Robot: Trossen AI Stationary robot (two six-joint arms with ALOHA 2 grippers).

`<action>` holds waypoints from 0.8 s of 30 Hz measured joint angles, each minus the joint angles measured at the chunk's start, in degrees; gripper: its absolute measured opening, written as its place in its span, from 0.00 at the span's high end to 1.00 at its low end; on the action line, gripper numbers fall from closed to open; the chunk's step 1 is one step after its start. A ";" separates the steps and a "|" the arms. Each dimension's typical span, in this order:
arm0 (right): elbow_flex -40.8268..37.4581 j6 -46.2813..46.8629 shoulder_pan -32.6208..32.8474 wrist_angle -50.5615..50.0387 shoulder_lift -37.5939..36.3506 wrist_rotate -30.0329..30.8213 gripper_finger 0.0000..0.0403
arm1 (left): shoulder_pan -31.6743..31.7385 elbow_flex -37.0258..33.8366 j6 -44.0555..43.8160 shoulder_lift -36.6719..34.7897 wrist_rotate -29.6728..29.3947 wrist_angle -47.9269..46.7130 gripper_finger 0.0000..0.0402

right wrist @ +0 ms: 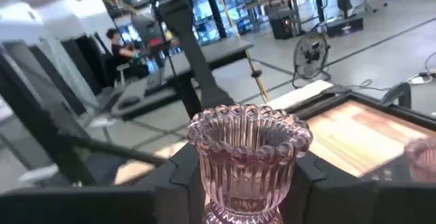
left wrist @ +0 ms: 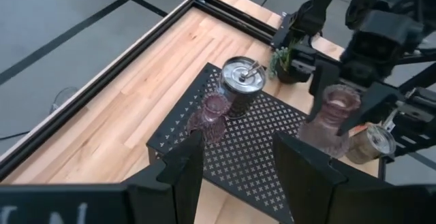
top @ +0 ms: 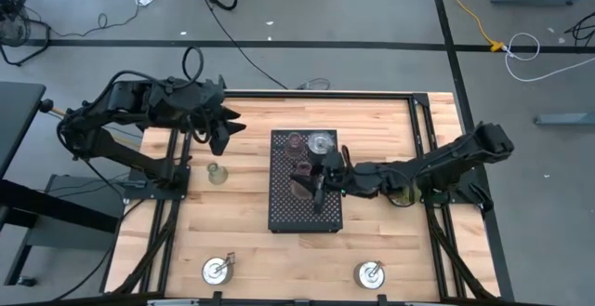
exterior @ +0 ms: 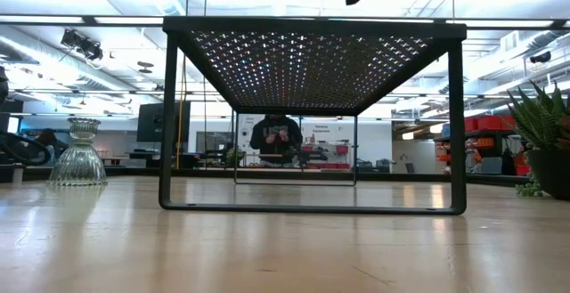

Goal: Pick & Place candle stick holders
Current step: Put the pink candle holder on the shelf

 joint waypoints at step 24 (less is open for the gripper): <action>0.08 0.89 -6.62 4.16 7.19 -6.74 0.70 | -1.31 0.00 0.13 0.02 -0.58 0.01 0.55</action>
